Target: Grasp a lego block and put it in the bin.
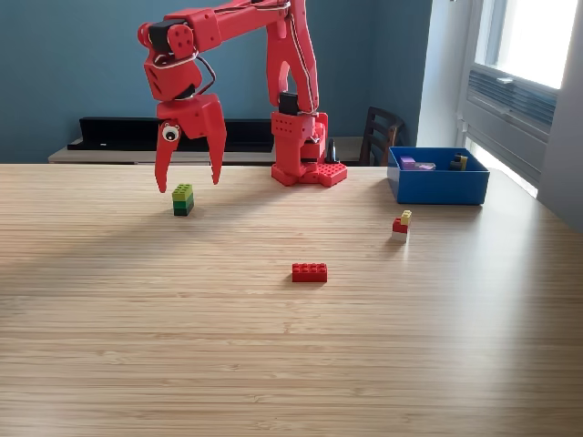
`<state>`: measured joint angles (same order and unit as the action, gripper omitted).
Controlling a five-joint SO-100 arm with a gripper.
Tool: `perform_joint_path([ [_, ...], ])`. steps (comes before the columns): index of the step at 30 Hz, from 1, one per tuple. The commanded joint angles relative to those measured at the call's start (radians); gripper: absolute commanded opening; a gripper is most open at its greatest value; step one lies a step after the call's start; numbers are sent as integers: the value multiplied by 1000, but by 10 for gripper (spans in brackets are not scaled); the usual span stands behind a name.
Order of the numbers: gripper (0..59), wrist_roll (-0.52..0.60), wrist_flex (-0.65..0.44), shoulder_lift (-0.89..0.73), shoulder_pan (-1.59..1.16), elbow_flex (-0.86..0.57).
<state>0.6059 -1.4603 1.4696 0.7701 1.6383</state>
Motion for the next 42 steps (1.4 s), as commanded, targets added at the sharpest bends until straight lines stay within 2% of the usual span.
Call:
perform_joint_path([
  [1, 337, 3, 28, 94, 8, 38],
  [12, 328, -28, 31, 94, 54, 67],
  [25, 319, -179, 57, 94, 175, 71],
  [31, 293, -230, 66, 94, 215, 106],
  [38, 228, -262, 163, 95, 241, 204],
  [42, 225, -259, 225, 95, 235, 244],
])
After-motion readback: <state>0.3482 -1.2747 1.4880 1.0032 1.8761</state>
